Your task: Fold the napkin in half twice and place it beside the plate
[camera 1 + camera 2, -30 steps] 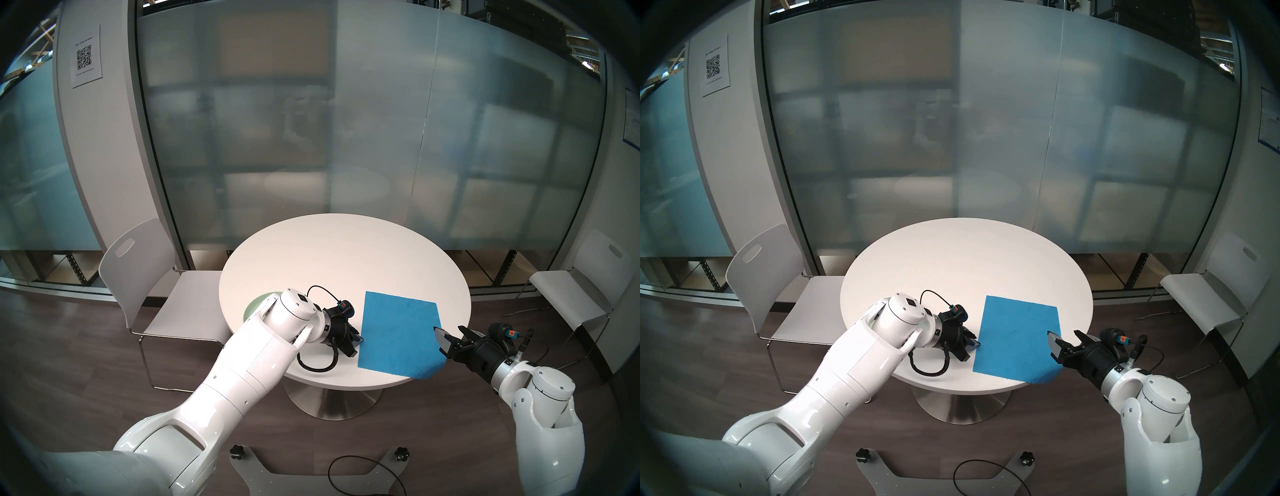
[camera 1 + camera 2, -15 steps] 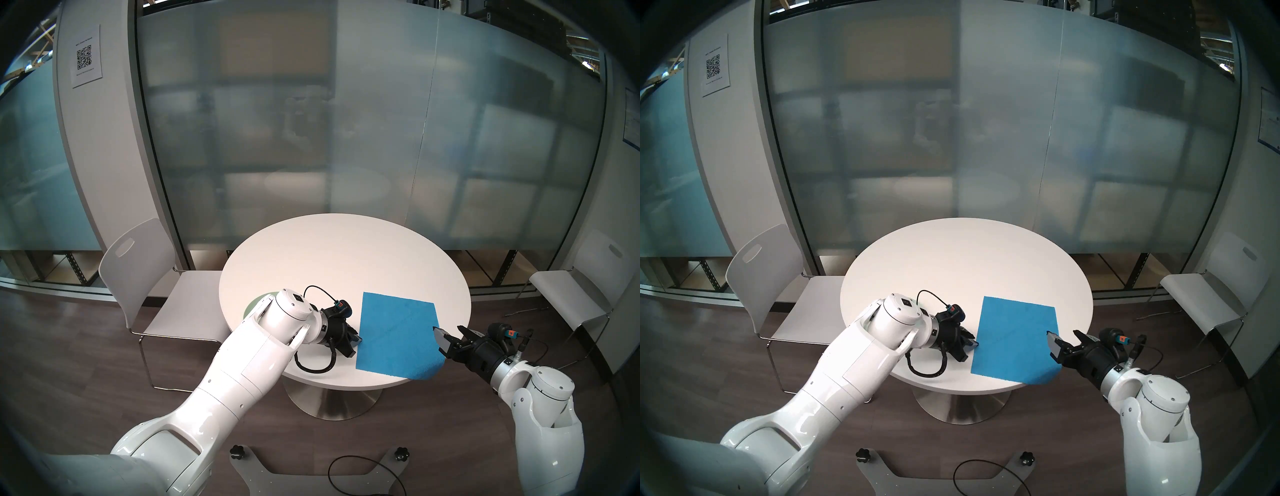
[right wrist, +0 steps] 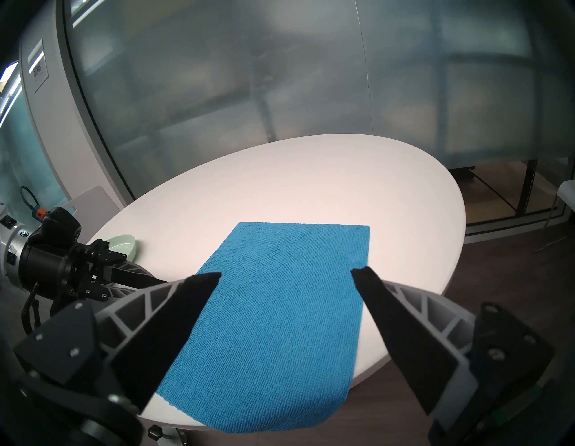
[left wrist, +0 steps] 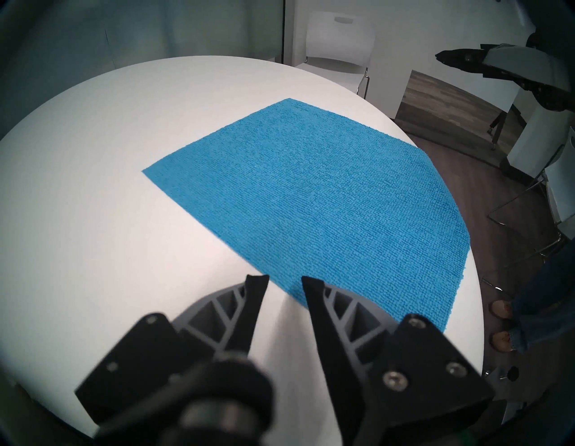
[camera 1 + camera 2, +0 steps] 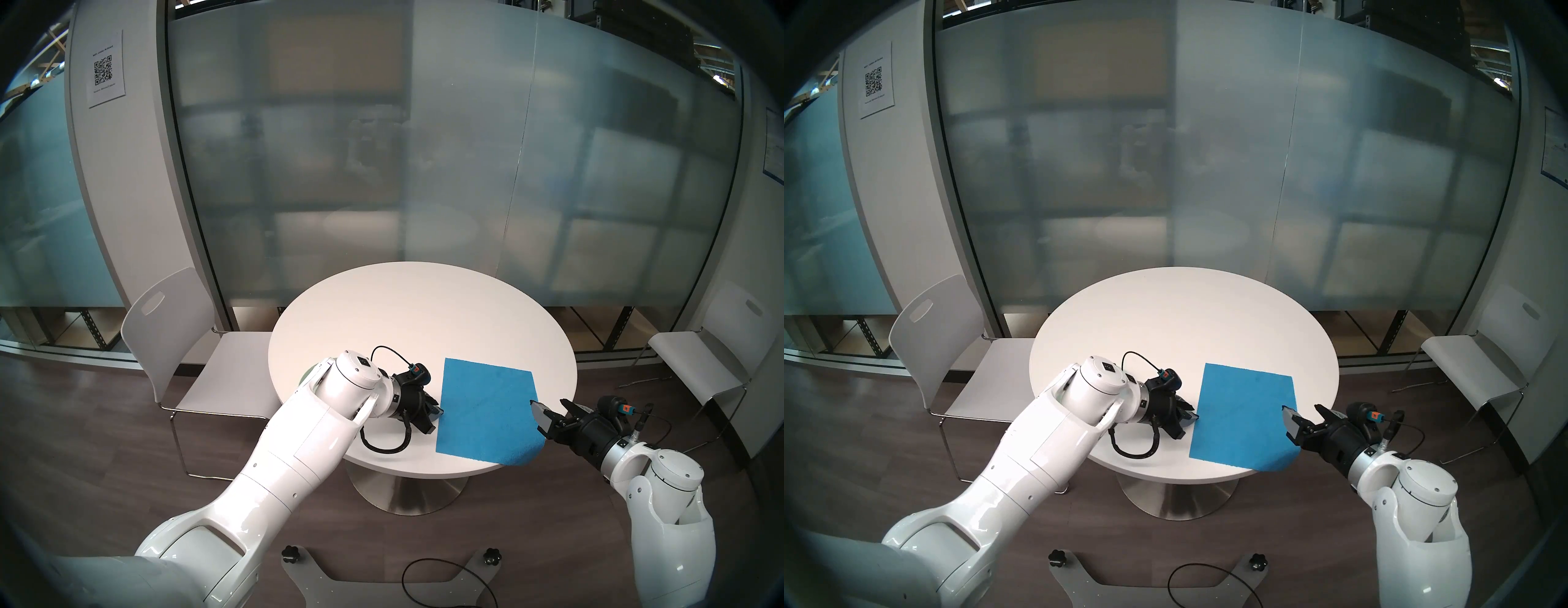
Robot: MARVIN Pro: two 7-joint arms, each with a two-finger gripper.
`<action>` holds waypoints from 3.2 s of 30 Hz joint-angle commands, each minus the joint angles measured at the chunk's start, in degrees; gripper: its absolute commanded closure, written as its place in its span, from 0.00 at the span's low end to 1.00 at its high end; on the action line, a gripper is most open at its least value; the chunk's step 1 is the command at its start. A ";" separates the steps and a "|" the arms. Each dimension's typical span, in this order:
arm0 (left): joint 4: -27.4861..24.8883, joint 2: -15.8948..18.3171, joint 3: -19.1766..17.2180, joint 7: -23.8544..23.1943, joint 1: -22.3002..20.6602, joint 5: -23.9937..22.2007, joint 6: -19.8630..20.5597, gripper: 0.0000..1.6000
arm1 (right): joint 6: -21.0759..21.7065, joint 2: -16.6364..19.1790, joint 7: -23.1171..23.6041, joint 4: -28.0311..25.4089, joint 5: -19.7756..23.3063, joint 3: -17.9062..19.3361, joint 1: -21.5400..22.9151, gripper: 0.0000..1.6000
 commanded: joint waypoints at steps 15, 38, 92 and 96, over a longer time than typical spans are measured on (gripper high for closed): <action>-3.43 -0.41 0.32 -1.07 0.21 -0.41 0.48 0.67 | -0.41 -0.50 -0.65 -1.63 -0.26 -0.35 0.23 0.00; 2.13 -2.65 3.55 1.04 -2.32 -0.29 -1.16 0.77 | -1.00 -1.21 -1.35 -2.69 0.00 0.16 -1.28 0.00; 0.67 5.96 -0.57 2.09 -0.30 -1.02 -1.53 0.73 | -2.60 9.94 14.56 2.62 -3.59 -3.32 -3.16 0.00; 0.80 6.08 -0.65 2.07 -0.33 -1.00 -1.69 0.73 | -3.32 10.47 15.58 2.00 -4.64 -3.59 -3.53 0.00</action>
